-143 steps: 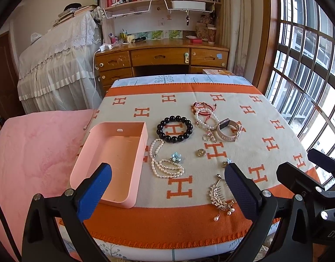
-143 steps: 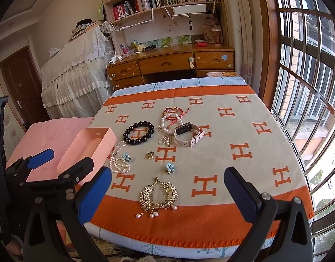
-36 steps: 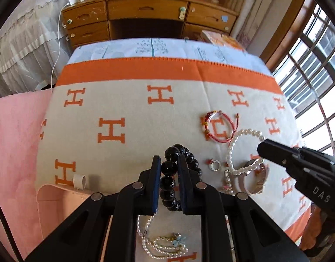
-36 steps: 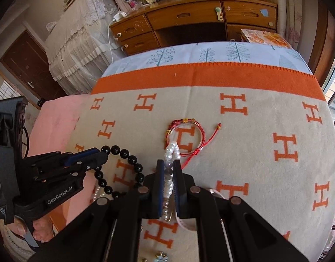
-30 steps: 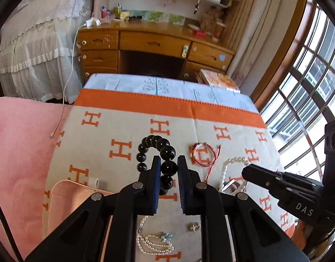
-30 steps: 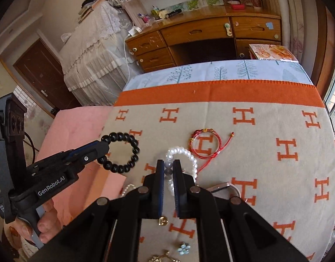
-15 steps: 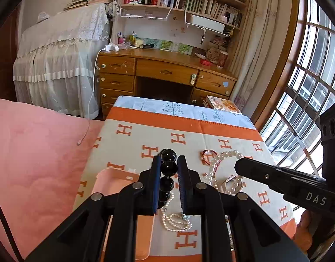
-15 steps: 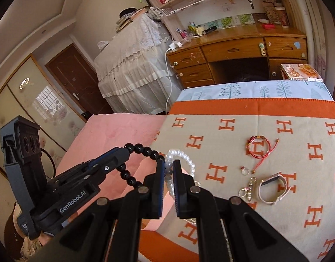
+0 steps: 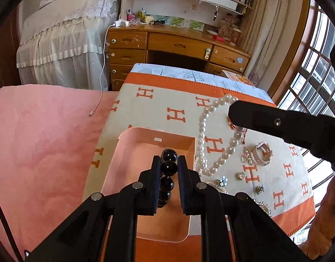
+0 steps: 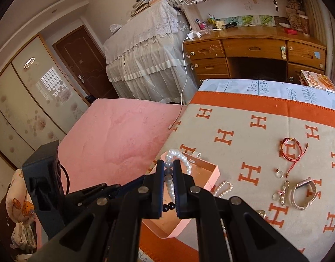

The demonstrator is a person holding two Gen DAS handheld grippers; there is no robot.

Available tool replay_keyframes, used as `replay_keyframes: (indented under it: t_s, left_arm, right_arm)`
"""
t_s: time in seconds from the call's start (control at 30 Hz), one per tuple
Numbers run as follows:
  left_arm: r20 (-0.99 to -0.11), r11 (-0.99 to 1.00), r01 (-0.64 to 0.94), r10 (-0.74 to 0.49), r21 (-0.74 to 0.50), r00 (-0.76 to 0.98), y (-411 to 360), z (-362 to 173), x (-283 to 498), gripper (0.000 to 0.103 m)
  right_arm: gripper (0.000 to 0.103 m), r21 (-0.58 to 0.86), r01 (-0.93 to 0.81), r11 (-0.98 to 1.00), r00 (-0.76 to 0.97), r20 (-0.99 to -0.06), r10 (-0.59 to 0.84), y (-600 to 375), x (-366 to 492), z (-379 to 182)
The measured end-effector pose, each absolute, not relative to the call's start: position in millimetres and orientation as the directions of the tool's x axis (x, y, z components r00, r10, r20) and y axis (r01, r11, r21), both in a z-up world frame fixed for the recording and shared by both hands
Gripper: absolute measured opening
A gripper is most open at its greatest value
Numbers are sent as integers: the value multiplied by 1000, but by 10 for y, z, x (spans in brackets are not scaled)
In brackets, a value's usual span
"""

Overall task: Organize jewelry
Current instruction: 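Carry both bracelets into the pink box and open both tools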

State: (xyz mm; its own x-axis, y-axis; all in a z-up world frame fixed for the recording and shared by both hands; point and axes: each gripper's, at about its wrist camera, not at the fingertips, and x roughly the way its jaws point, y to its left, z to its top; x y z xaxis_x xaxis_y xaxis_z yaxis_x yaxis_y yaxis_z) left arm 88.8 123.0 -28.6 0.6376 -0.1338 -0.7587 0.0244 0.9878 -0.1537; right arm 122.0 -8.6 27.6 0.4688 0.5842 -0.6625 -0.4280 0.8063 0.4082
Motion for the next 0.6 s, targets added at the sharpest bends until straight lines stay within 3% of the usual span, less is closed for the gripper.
replay_keyframes:
  t_s: [0.6]
  left_arm:
    - [-768,991,32,-122,-132,629,1261,-536,981,16]
  right_arm:
    - [8,402,-409,819,344,-763,547,317,1451,-224]
